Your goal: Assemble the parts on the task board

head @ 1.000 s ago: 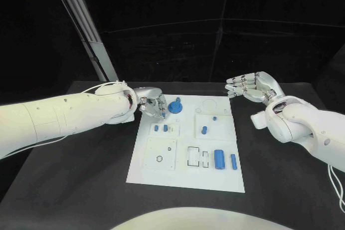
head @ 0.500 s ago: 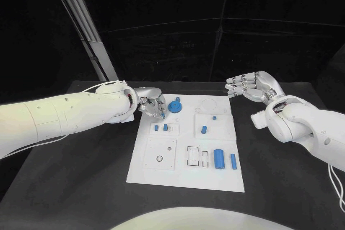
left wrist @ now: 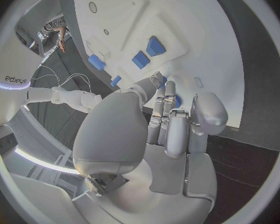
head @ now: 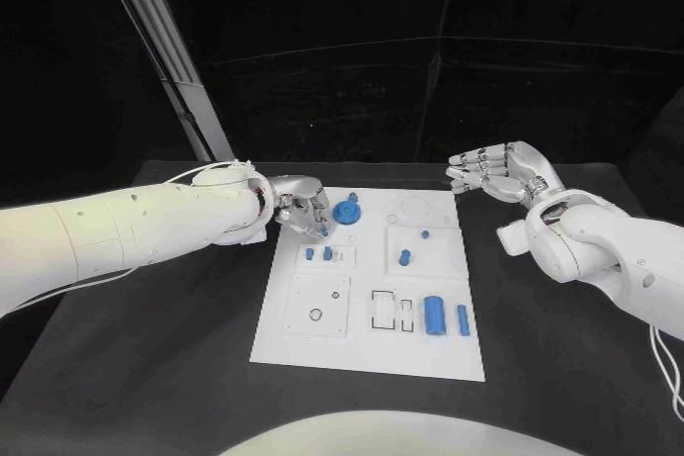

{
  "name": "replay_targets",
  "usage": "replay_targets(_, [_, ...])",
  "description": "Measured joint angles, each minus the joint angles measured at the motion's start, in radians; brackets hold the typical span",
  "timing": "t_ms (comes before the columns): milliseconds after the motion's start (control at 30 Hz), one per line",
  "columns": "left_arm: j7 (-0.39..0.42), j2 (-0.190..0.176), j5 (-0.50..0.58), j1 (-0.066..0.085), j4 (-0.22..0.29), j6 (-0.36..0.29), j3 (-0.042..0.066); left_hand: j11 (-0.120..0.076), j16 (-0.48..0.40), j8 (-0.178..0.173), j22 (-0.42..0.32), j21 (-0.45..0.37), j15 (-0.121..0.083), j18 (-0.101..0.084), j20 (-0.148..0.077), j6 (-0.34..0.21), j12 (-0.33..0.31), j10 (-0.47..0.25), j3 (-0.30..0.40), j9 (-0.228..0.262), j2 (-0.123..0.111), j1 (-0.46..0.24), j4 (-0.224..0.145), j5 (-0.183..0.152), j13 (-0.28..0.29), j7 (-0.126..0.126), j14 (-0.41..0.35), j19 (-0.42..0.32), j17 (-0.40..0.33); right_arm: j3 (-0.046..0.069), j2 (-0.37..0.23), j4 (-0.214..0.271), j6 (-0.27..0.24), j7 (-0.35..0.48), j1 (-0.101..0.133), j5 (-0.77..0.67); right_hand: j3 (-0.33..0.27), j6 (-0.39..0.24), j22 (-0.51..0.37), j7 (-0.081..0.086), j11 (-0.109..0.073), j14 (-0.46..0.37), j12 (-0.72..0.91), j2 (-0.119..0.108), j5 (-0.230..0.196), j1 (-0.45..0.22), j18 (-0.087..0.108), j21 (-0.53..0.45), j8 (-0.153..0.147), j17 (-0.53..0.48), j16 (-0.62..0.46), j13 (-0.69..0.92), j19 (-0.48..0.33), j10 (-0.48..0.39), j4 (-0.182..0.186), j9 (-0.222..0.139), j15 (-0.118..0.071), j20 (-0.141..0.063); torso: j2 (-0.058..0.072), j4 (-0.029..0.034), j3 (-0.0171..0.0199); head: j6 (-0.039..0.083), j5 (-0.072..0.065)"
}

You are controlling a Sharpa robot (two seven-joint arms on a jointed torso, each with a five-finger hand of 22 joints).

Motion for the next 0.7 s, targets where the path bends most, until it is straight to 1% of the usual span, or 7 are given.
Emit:
replay_targets(400, [-0.001,0.003,0.001,0.000,-0.001,0.008,0.000,0.000,0.000,-0.001,-0.001,0.000,0.000,0.000,0.000,0.000,0.000,0.000,0.001,0.000,0.000,0.000,-0.002,0.000,0.001,0.000,0.000,0.000,-0.002,0.000,0.001,0.000,0.000,0.001,0.000,0.000,0.000,0.000,-0.001,0.000,0.000,0.000,0.000,0.000,0.000,0.000,0.000,0.000,0.000,0.000,0.000,0.000,0.000,0.000,0.000,0.000,0.000,0.000,0.000,0.0001,-0.0003,-0.003,0.001])
replay_targets(467, [-0.002,0.003,0.001,0.000,-0.003,0.010,0.000,0.000,-0.001,-0.007,-0.002,0.000,0.000,0.000,0.000,0.000,-0.007,0.000,0.003,0.000,0.000,0.000,-0.003,0.000,0.001,0.000,0.000,0.000,-0.007,0.000,0.001,0.000,0.000,0.001,0.000,0.000,0.000,0.000,-0.001,0.000,0.000,0.000,0.000,0.000,0.000,0.000,0.000,0.000,0.000,0.000,0.000,0.000,0.000,0.000,0.000,0.000,0.000,0.000,0.000,0.0001,-0.0004,-0.004,0.001])
replay_targets(533, [-0.003,0.004,0.001,0.000,-0.005,0.013,0.000,0.000,-0.006,-0.013,-0.004,-0.001,0.000,0.000,0.000,0.000,-0.015,0.000,0.003,0.000,-0.005,-0.005,-0.003,0.000,0.001,0.000,0.000,0.000,-0.010,0.000,0.001,0.000,0.000,0.001,0.000,0.000,0.000,0.000,-0.001,0.000,0.000,0.000,0.000,0.000,0.000,0.000,0.000,0.000,0.000,0.000,0.000,0.000,0.000,0.000,0.000,0.000,0.000,0.000,0.000,0.0001,-0.0004,-0.004,0.001])
replay_targets(567, [-0.004,0.004,0.001,0.000,-0.006,0.014,0.000,0.000,-0.007,-0.016,-0.007,-0.004,0.000,0.000,0.000,0.000,-0.017,0.000,0.003,0.000,-0.004,-0.007,-0.003,0.000,0.001,0.000,0.000,0.000,-0.012,0.000,0.001,0.000,0.000,0.001,0.000,0.000,0.000,0.000,-0.001,0.000,0.000,0.000,0.000,0.000,0.000,0.000,0.000,-0.003,0.000,0.000,0.000,0.000,0.000,0.000,0.000,0.000,0.000,0.000,0.000,0.0001,-0.0005,-0.004,0.001])
replay_targets(700, [-0.010,0.005,0.001,0.001,-0.012,0.022,0.000,0.013,-0.012,-0.035,-0.021,-0.019,0.000,0.000,0.005,-0.017,-0.033,-0.013,0.003,-0.002,-0.007,-0.014,-0.003,0.000,-0.002,0.013,0.000,-0.006,-0.023,0.000,0.000,0.000,0.000,0.001,0.000,0.000,-0.003,0.000,-0.002,0.000,0.000,0.000,0.004,0.004,0.000,0.004,0.000,-0.007,0.000,-0.002,0.000,0.000,0.003,0.000,-0.003,0.000,0.000,0.003,0.000,0.0000,-0.0005,-0.003,0.001])
